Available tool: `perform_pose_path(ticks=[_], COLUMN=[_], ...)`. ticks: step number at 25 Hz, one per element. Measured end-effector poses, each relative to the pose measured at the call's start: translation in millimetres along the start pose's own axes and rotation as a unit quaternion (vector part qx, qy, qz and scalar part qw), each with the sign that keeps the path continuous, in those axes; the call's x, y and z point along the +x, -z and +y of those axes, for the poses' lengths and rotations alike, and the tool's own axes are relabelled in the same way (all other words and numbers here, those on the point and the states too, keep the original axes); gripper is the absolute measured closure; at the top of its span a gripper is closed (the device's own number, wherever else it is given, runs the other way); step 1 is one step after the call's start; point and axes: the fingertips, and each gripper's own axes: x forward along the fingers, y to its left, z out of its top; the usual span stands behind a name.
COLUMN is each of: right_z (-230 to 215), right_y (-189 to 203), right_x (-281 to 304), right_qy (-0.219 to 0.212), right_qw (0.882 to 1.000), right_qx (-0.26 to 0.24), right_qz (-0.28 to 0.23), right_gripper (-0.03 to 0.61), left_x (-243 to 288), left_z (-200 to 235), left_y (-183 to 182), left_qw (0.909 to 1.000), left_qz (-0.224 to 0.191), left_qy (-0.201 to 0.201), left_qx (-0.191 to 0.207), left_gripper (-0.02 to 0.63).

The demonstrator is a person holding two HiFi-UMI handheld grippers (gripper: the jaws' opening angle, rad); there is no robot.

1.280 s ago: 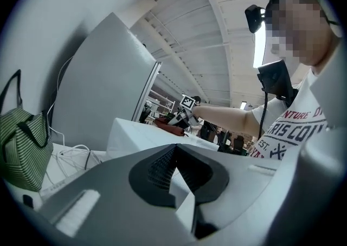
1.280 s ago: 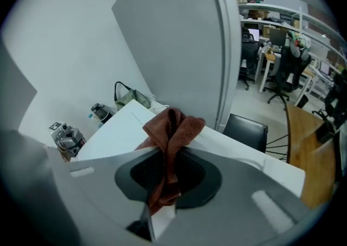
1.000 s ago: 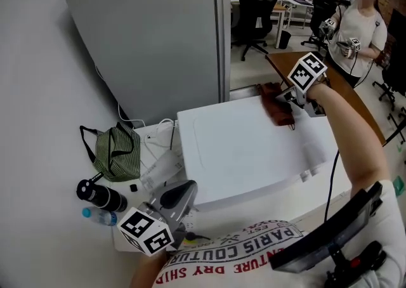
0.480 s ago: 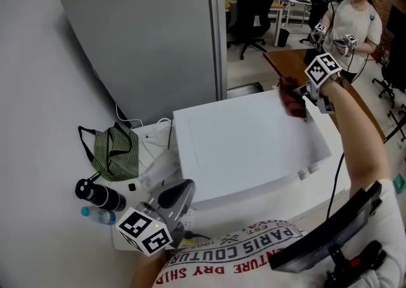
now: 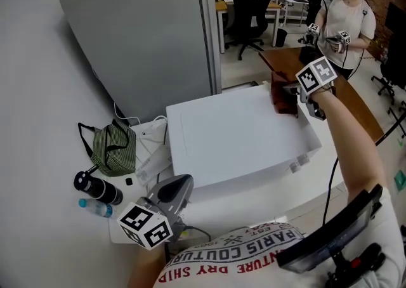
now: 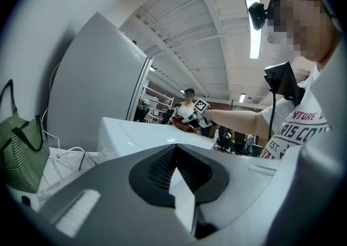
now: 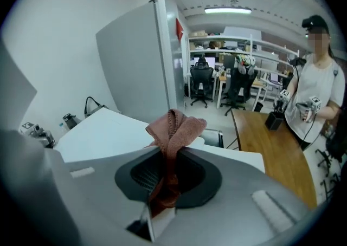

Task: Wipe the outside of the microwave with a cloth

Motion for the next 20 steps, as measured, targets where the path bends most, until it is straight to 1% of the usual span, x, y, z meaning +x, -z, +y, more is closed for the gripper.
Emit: perform_pose_path(ticks=[2, 4, 6, 8, 11, 13, 17, 20], right_z=[22, 52, 88, 125, 175, 198, 223, 230], right_y=[0, 3, 14, 33, 75, 106, 178, 224], right_x=[-17, -37, -62, -90, -133, -156, -187, -198], right_qy=[0.0, -0.013, -0.033, -0.055, -0.08, -0.084, -0.083, -0.075], right_qw=[0.999, 0.996, 0.991, 0.984, 0.972, 0.967, 0.961, 0.959], right_qx=[-0.03, -0.058, -0.088, -0.12, -0.156, -0.168, -0.168, -0.16], right_qz=[-0.03, -0.062, -0.093, -0.119, -0.154, -0.174, -0.202, -0.222], right_gripper=[0.532, 0.533, 0.532, 0.532, 0.532, 0.532, 0.532, 0.532], left_x=[-1, -1, -2, -4, -10, -16, -31, -44], left_z=[-13, -31, -55, -84, -129, -158, -217, -251], left_y=[-1, 3, 8, 15, 28, 38, 66, 87], left_qw=[1.0, 0.9999, 0.9999, 0.9997, 0.9995, 0.9994, 0.9992, 0.9991], left_qz=[-0.002, -0.002, -0.002, 0.0, 0.001, 0.0, 0.006, 0.015], left_qy=[0.003, 0.007, 0.013, 0.019, 0.027, 0.031, 0.039, 0.038], left_qx=[0.003, 0.008, 0.01, 0.013, 0.018, 0.016, 0.01, 0.005], left_gripper=[0.607, 0.607, 0.607, 0.607, 0.607, 0.607, 0.607, 0.607])
